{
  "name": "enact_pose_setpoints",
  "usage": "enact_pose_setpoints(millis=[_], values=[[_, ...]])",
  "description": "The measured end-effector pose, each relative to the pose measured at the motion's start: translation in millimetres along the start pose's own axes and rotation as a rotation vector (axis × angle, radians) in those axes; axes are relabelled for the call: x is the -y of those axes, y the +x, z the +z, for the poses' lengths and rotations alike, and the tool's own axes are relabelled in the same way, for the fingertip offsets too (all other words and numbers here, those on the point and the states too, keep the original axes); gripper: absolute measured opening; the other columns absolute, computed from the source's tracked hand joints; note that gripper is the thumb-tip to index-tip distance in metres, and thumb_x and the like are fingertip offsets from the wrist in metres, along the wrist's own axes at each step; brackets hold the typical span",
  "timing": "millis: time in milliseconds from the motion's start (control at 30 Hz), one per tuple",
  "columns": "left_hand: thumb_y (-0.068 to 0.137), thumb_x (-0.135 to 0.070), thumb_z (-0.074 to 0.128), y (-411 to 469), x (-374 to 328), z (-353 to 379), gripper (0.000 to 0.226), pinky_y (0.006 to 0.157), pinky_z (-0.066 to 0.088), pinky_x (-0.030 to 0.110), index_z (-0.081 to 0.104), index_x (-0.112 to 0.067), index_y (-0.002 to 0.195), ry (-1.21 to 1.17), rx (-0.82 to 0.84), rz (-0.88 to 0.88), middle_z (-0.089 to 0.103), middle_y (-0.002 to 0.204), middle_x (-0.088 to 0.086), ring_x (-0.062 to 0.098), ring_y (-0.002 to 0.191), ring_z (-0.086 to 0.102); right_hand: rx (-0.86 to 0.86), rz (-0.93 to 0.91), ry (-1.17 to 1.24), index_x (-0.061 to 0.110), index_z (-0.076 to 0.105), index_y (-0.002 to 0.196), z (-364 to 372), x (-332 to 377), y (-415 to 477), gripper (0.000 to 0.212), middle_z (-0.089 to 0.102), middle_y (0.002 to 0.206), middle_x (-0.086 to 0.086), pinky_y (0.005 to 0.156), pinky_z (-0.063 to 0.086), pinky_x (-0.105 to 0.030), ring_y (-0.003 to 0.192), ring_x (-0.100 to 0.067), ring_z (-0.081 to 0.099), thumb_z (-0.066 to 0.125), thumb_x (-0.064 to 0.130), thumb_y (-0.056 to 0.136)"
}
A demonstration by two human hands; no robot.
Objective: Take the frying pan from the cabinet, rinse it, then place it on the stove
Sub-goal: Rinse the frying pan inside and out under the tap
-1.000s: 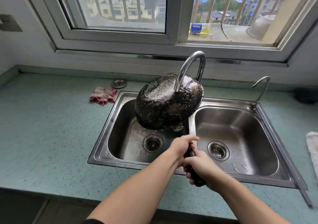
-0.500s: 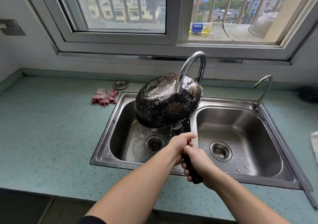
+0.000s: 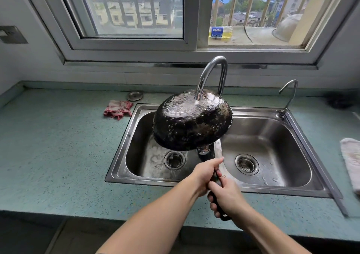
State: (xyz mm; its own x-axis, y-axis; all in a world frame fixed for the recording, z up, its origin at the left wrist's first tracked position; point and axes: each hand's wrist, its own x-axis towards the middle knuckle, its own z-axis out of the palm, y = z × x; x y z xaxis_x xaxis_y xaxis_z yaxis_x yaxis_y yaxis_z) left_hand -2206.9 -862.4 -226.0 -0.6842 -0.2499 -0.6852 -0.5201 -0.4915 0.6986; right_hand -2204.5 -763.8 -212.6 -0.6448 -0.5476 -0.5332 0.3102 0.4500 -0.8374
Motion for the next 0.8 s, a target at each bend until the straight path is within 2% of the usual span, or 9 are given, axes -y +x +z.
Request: enact_pose_setpoints(millis=[100,267,433,567,700,800], values=[[0.091,-0.034,0.058,-7.0,7.2,2.7,0.058,0.036,0.03,0.019,0.04,-0.018,0.039,-0.008,0.028,-0.004,0.038,0.038,-0.004,0.01,0.029,0.038,-0.004,-0.016,-0.004,0.017,0.047,0.088,0.1,-7.6,-6.1,0.007,0.047,0.049,-0.002,0.04,0.034,-0.021,0.035,-0.017,0.042,0.045,0.012,0.092],[0.09,-0.033,0.06,-15.6,16.0,1.3,0.047,0.037,0.033,0.019,0.04,-0.017,0.051,-0.001,0.042,-0.026,0.041,0.042,-0.005,0.01,0.032,0.04,0.004,-0.022,0.029,0.016,0.044,0.091,5.3,-13.7,-17.7,0.008,0.046,0.052,-0.005,0.034,0.035,-0.018,0.033,-0.014,0.042,0.048,0.017,0.098],[0.089,-0.033,0.062,-19.3,20.3,-2.4,0.046,0.04,0.034,0.019,0.039,-0.017,0.052,0.016,0.057,-0.022,0.04,0.039,-0.006,0.009,0.033,0.039,-0.014,-0.033,0.026,0.014,0.045,0.09,11.7,-15.3,-24.7,0.01,0.046,0.052,-0.006,0.032,0.033,-0.017,0.033,-0.014,0.042,0.047,0.018,0.099],[0.088,-0.03,0.064,-16.4,17.9,-1.9,0.048,0.043,0.035,0.021,0.042,-0.018,0.047,0.001,0.039,-0.031,0.041,0.04,-0.005,0.01,0.035,0.04,-0.011,-0.029,0.013,0.013,0.046,0.093,10.9,-12.0,-23.0,0.008,0.046,0.052,-0.005,0.033,0.034,-0.018,0.034,-0.015,0.042,0.047,0.018,0.099],[0.088,-0.028,0.062,-11.2,6.0,-2.5,0.042,0.039,0.036,0.018,0.043,-0.015,0.054,-0.007,0.017,-0.042,0.042,0.048,-0.002,0.009,0.035,0.04,0.003,0.01,0.002,0.011,0.046,0.093,7.3,-5.6,-12.8,0.014,0.048,0.05,-0.001,0.041,0.033,-0.022,0.037,-0.017,0.043,0.046,0.025,0.098],[0.088,-0.024,0.061,-5.5,-4.9,-3.5,0.041,0.038,0.033,0.017,0.042,-0.016,0.053,-0.05,-0.013,-0.022,0.042,0.042,-0.005,0.007,0.033,0.039,0.005,0.039,-0.017,0.014,0.046,0.087,6.9,3.2,-2.6,0.017,0.05,0.05,0.0,0.043,0.032,-0.024,0.038,-0.017,0.045,0.044,0.027,0.096]])
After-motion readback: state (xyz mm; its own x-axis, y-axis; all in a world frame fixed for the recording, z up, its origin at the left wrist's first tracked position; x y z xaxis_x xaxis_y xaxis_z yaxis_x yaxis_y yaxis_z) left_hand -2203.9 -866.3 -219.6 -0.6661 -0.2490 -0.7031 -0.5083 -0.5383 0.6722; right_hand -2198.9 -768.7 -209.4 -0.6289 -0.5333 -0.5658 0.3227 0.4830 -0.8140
